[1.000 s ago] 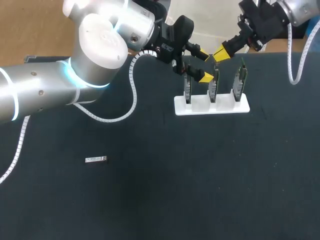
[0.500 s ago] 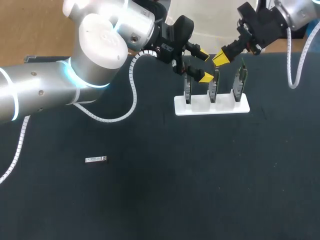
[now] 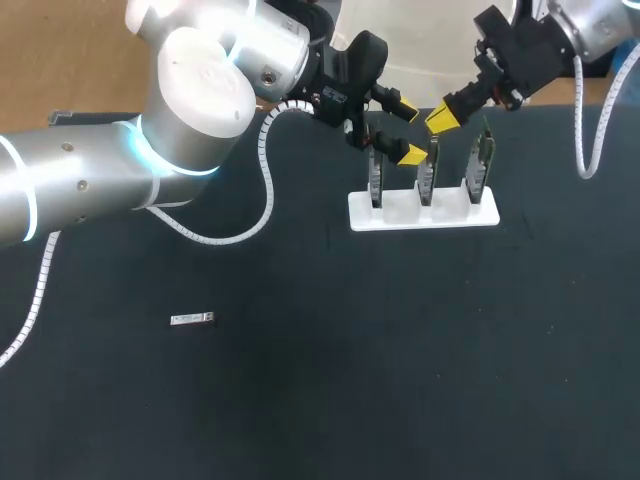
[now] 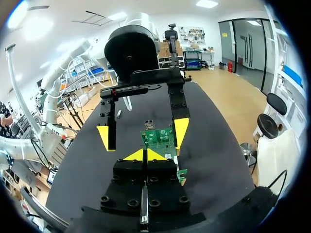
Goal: Pick up the optical module with the left hand, and insert it into the network port with the right hand.
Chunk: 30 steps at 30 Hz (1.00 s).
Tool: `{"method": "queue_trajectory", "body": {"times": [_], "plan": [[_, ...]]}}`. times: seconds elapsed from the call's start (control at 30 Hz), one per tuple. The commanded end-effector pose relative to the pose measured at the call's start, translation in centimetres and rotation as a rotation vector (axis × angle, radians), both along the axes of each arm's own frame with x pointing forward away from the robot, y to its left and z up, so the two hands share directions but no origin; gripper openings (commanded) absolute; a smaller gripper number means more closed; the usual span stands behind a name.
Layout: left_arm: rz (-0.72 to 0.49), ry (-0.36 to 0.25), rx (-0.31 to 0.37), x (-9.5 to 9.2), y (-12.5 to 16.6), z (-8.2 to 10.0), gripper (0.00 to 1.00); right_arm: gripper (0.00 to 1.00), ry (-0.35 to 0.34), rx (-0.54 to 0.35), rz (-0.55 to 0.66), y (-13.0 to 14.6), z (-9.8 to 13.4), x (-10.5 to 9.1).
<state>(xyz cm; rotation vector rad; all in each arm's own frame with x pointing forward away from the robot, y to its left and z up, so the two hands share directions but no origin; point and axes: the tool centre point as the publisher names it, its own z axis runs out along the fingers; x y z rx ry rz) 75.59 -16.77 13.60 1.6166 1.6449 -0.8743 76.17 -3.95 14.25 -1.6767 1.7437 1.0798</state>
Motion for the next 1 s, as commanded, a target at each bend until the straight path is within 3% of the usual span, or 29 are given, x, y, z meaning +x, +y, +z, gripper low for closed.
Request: {"method": "queue_trajectory", "body": {"times": [0.03, 0.27, 0.67, 1.0], "plan": [[0.005, -0.002, 0.002, -0.2, 0.0, 0.0, 1.00, 0.00, 0.008, 0.003, 0.001, 0.0, -1.0, 0.0], [0.005, -0.002, 0.002, -0.2, 0.0, 0.0, 1.00, 0.00, 0.015, 0.011, -0.001, 0.0, -0.9, -0.2], [0.005, -0.002, 0.002, -0.2, 0.0, 0.0, 1.00, 0.00, -0.059, 0.067, 0.010, -0.7, 2.5, -0.6], [0.005, -0.002, 0.002, -0.2, 0.0, 0.0, 1.00, 0.00, -0.061, 0.100, 0.020, -4.4, 4.0, -0.1]]}}
